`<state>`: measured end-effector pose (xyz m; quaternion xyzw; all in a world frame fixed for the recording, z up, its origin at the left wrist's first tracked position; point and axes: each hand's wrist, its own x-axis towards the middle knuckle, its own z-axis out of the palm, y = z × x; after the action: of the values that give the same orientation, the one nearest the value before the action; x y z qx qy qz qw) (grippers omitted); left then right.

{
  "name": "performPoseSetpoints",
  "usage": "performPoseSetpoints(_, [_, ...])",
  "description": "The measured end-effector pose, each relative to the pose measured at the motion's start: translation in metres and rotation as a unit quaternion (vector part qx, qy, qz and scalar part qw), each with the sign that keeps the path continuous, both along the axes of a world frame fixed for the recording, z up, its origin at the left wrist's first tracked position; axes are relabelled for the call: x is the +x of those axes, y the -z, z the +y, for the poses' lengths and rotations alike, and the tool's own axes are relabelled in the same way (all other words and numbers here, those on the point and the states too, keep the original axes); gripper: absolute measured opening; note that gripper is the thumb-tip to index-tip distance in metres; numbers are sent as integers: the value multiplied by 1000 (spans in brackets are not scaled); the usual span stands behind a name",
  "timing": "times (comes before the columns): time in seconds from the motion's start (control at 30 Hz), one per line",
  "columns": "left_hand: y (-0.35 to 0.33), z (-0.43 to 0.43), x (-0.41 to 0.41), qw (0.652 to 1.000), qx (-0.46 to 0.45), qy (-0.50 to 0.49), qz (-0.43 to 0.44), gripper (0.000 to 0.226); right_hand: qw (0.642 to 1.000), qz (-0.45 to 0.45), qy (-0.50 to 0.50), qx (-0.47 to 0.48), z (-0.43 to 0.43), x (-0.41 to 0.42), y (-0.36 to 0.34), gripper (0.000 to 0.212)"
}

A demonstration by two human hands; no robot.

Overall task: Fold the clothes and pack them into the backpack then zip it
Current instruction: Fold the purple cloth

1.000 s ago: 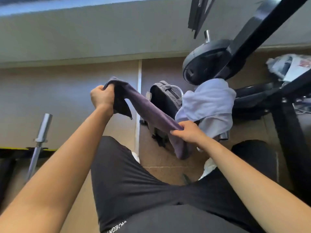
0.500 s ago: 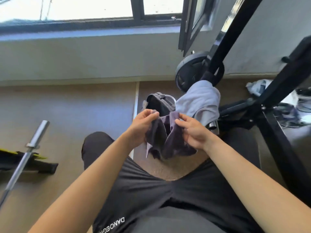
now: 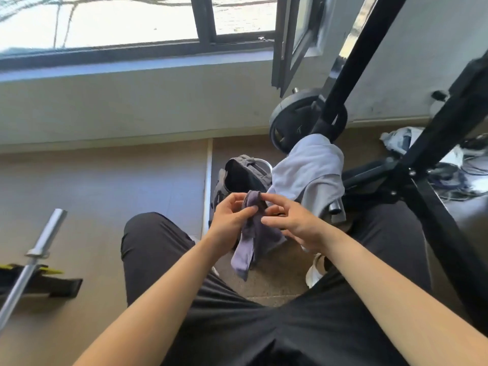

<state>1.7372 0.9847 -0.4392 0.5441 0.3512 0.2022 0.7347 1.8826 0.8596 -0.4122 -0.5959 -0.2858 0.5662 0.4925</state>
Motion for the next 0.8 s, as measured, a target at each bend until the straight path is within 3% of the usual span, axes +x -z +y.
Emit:
performPoseSetpoints(0.07, [8,9,3,999,-45,-24,-20,18,1000,-22,9,-15,1,0,18,55])
performPoseSetpoints(0.27, [52,10,-8,973,-225,-2,-56,26,995,18,88,-37,-5,-15,51,20])
performPoseSetpoints(0.37, [54,6,-11,963,-259,-30,-73,13,987,46,152,-4,-3,-14,52,3])
performPoseSetpoints(0.53, [46,-4,-7,956,-278,-39,-84,18,991,33,132,-5,-2,-22,55,16])
performPoseSetpoints(0.6, [47,-5,-7,970,-230,-44,-57,16,989,48,137,9,-1,-21,52,8])
performPoseSetpoints(0.7, [48,0,-11,999,-30,-19,24,26,992,53,112,37,-3,-12,40,8])
performPoseSetpoints(0.8, [48,-2,-12,985,121,117,27,51,998,8,-1,58,-6,-3,19,14])
